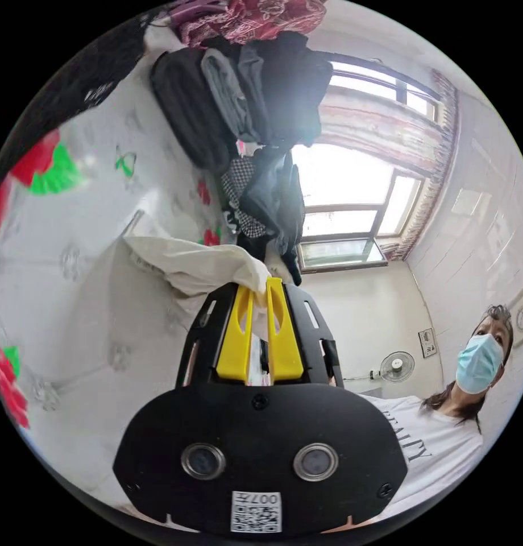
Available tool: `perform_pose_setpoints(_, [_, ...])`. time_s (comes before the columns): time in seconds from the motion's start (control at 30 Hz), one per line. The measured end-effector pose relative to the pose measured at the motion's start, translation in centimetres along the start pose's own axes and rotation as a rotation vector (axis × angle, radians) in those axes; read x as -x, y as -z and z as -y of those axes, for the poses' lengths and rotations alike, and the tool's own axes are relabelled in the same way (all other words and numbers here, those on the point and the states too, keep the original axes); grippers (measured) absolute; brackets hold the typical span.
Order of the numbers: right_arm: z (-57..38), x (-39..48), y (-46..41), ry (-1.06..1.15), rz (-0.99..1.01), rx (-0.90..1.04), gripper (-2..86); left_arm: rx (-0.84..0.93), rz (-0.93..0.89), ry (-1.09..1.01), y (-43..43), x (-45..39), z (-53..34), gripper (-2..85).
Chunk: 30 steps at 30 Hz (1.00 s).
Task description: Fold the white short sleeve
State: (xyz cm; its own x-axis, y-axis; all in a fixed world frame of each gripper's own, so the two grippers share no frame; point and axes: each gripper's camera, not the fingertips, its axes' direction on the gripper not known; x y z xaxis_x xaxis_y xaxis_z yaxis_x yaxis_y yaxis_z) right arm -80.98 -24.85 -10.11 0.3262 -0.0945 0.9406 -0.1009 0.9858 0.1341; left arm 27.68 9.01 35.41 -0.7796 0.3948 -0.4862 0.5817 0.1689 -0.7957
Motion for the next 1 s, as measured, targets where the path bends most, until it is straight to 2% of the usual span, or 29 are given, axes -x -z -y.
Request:
perform_pose_setpoints(0.17, [7.5, 12.8, -7.8, 0.333, 0.013, -0.012, 0.1, -0.112, -0.064, -0.245, 5.3, -9.9, 10.1, 3.6])
perform_pose_setpoints(0.3, [8.0, 19.1, -15.3, 0.49, 0.052, 0.042, 0.2, -0.214, -0.047, -0.396, 12.0, -15.3, 11.4, 3.7])
perform_pose_setpoints(0.4, [6.8, 20.3, -22.3, 0.525, 0.016, 0.108, 0.6, -0.258, 0.114, -0.382, 17.2, -15.8, 9.7, 4.0])
perform_pose_setpoints(0.5, [5.0, 17.8, -30.0, 0.428, -0.02, 0.201, 1.3, -0.29, 0.308, -0.255, 20.7, -12.5, 6.8, 4.6])
perform_pose_setpoints(0.63, [0.2, 12.1, -37.5, 0.355, -0.282, 0.44, 2.3, -0.35, 0.649, -0.023, 22.6, -6.0, -0.9, 7.4])
perform_pose_setpoints(0.73, [-4.5, 8.9, -36.6, 0.452, -0.545, 0.564, 2.9, -0.366, 0.84, 0.039, 20.6, -3.2, -8.4, 8.3])
perform_pose_setpoints(0.8, [-7.5, 6.9, -34.3, 0.502, -0.737, 0.632, 3.3, -0.358, 0.905, 0.06, 18.0, -2.2, -12.7, 8.6])
perform_pose_setpoints(0.87, [-11.3, 4.3, -30.1, 0.498, -0.985, 0.706, 3.7, -0.284, 0.924, 0.027, 12.3, -1.8, -16.8, 8.8])
perform_pose_setpoints(0.9, [-12.2, 3.9, -28.9, 0.492, -1.038, 0.722, 3.9, -0.245, 0.925, 0.004, 10.5, -1.9, -17.3, 8.7])
perform_pose_setpoints(0.97, [-15.6, 2.5, -24.2, 0.437, -1.24, 0.739, 4.5, -0.034, 0.943, -0.14, 2.1, -2.4, -18.5, 8.4])
perform_pose_setpoints(1.0, [-16.4, 2.3, -23.1, 0.419, -1.275, 0.74, 4.6, 0.025, 0.948, -0.184, -0.1, -2.6, -18.6, 8.0])
